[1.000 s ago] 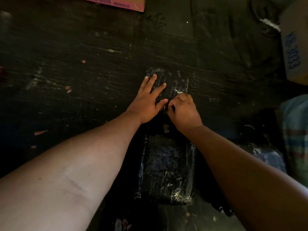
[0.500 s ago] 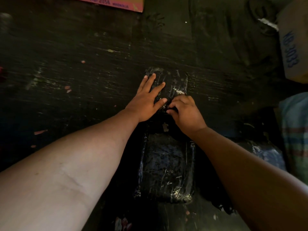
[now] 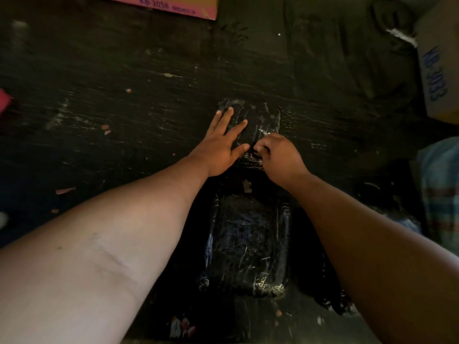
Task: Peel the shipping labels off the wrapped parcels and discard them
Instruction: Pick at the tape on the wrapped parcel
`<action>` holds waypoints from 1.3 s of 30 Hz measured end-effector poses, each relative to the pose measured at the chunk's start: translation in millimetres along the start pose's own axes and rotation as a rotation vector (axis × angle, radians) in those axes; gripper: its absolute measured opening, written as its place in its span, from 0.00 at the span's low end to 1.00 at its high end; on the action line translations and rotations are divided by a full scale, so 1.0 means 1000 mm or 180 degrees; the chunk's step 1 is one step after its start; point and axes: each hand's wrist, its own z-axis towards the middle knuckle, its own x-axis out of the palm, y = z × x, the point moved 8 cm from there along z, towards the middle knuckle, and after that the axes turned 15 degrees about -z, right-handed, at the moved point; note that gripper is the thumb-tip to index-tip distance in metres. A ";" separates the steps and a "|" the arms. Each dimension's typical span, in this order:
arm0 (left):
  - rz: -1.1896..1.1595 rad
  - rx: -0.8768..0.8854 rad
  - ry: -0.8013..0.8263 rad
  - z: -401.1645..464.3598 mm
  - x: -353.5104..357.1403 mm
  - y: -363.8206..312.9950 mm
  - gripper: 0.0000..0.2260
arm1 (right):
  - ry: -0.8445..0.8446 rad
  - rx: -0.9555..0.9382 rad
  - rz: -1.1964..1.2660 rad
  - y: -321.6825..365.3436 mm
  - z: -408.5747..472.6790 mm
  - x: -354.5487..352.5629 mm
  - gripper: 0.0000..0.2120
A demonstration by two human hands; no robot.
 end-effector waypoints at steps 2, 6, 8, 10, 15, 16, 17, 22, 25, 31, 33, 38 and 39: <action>0.0100 -0.0093 0.0072 -0.001 0.000 -0.002 0.30 | 0.0139 -0.0064 -0.0045 0.002 -0.002 -0.004 0.11; 0.0436 -0.0235 0.0186 0.000 0.000 -0.006 0.30 | 0.0512 -0.0229 -0.0108 0.009 -0.007 -0.013 0.14; 0.0570 -0.0309 0.0210 0.000 -0.002 -0.008 0.31 | 0.0602 -0.0222 -0.0093 0.009 -0.010 -0.016 0.14; 0.0589 -0.0346 0.0171 -0.002 -0.004 -0.014 0.31 | 0.0586 -0.0071 -0.0048 0.003 -0.013 -0.016 0.17; 0.0176 -0.0278 -0.0595 -0.045 -0.021 -0.010 0.32 | 0.0560 0.1013 0.0526 -0.036 -0.023 -0.003 0.27; 0.0221 -0.0318 -0.0695 -0.059 -0.021 0.000 0.31 | 0.0610 0.1192 0.0736 -0.041 -0.025 0.003 0.30; 0.0310 -0.0390 -0.0743 -0.073 -0.020 0.012 0.31 | 0.0654 0.1322 0.0895 -0.045 -0.027 0.010 0.32; 0.0819 -0.0637 -0.0715 -0.143 0.008 0.051 0.29 | 0.0729 0.1347 0.1019 -0.039 -0.024 0.030 0.37; 0.1014 -0.0845 -0.0548 -0.176 0.036 0.068 0.30 | 0.0752 0.1266 0.0887 -0.030 -0.015 0.036 0.38; 0.1300 -0.0904 -0.0595 -0.181 0.042 0.078 0.32 | 0.0489 0.1634 0.1027 -0.042 0.000 0.042 0.42; 0.1273 -0.0909 -0.0600 -0.180 0.043 0.078 0.32 | 0.0465 0.1627 0.1085 -0.040 0.002 0.047 0.42; 0.1231 -0.0914 -0.0558 -0.181 0.042 0.079 0.33 | 0.0190 0.1423 0.1343 -0.020 -0.002 0.047 0.33; 0.1213 -0.0914 -0.0552 -0.181 0.042 0.079 0.33 | 0.0146 0.1434 0.1406 -0.017 -0.004 0.045 0.31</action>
